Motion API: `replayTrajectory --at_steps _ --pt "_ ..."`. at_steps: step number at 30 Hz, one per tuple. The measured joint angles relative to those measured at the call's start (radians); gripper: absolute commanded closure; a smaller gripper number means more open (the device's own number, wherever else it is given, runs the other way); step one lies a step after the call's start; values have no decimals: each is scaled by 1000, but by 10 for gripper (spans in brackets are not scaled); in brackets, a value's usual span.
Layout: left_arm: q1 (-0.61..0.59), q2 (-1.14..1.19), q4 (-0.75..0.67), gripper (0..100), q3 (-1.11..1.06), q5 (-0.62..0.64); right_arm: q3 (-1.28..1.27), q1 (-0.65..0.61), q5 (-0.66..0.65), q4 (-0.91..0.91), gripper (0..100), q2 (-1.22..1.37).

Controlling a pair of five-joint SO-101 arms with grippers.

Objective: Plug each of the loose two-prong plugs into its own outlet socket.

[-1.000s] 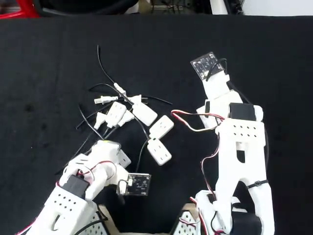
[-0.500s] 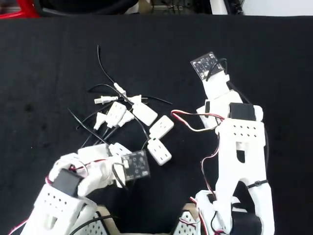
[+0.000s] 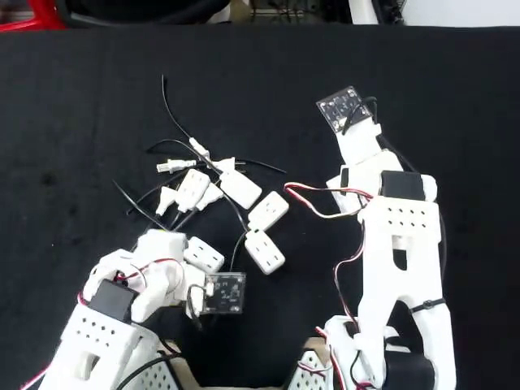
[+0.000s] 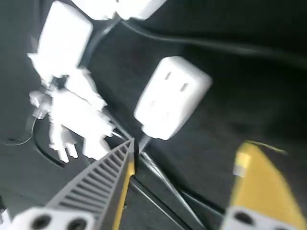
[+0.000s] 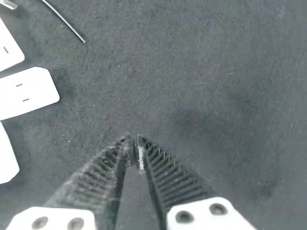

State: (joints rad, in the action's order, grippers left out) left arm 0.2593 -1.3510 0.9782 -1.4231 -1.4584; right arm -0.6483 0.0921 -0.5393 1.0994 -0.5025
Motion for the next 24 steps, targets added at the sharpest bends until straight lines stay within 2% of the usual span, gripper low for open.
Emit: replayTrajectory --at_steps 3,5,11,24 --pt "-26 0 -201 603 -57 -6 0 0 0 0 984 0" --pt "-26 0 -256 638 -63 -6 0 0 0 0 984 0" --pt "29 2 -288 702 -78 -6 0 0 0 0 984 0" --pt "84 8 -273 704 -138 -6 0 0 0 0 984 0"
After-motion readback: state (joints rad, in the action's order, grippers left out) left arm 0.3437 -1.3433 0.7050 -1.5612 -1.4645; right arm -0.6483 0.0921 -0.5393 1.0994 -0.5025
